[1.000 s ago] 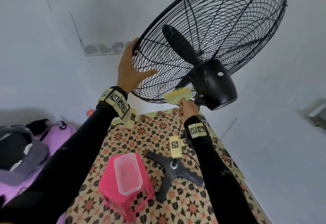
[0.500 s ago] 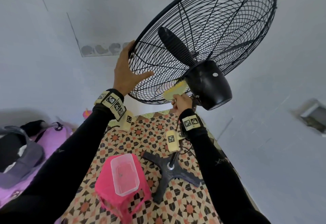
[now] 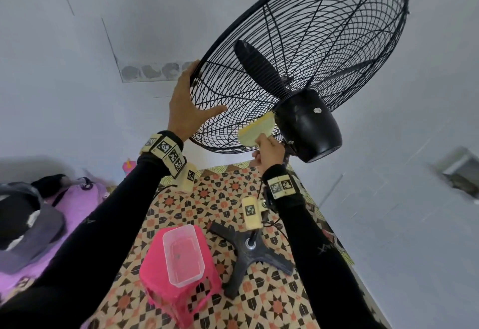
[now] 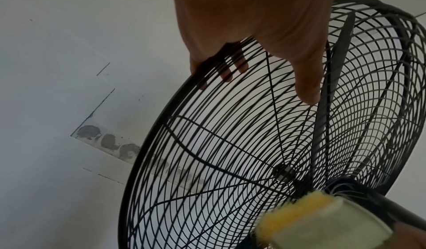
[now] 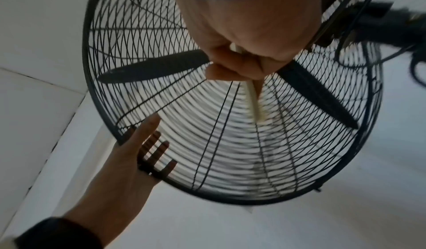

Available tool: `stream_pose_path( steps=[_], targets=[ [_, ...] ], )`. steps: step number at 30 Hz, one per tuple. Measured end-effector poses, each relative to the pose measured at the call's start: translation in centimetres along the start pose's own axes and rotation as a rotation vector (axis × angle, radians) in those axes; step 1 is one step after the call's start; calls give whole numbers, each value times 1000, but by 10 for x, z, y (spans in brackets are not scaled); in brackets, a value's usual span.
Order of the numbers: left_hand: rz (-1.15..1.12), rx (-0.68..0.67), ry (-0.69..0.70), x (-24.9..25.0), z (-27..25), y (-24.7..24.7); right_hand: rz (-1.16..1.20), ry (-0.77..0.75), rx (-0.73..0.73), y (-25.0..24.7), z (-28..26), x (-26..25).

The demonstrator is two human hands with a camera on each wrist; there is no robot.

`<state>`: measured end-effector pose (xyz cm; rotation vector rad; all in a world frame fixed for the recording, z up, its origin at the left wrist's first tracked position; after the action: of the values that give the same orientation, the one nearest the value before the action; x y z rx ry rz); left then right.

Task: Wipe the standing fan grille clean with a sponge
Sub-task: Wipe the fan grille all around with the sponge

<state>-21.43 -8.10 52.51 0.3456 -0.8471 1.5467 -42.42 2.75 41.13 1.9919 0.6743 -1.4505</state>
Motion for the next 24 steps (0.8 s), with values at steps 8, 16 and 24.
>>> stream_pose_path(
  steps=[8,16,24],
  targets=[
    [-4,-2,-6,1,-1,4,-50,18,66,2,17,11],
    [-5,3,-27,1,-4,4,-94,-71,171,-15,14,18],
    [-7,6,-24,-1,-3,1,-304,-339,139,3,-1,8]
  ],
)
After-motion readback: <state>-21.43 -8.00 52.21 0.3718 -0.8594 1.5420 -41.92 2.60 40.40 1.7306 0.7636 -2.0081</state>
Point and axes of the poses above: each hand's wrist, its own z-axis towards the middle knuckle, its own y-axis out of the palm, x = y × z, the point moved 5 cm from there along z, towards the middle knuckle, and after that the axes turned 2 degrees about -z, right-handed, at the moved point
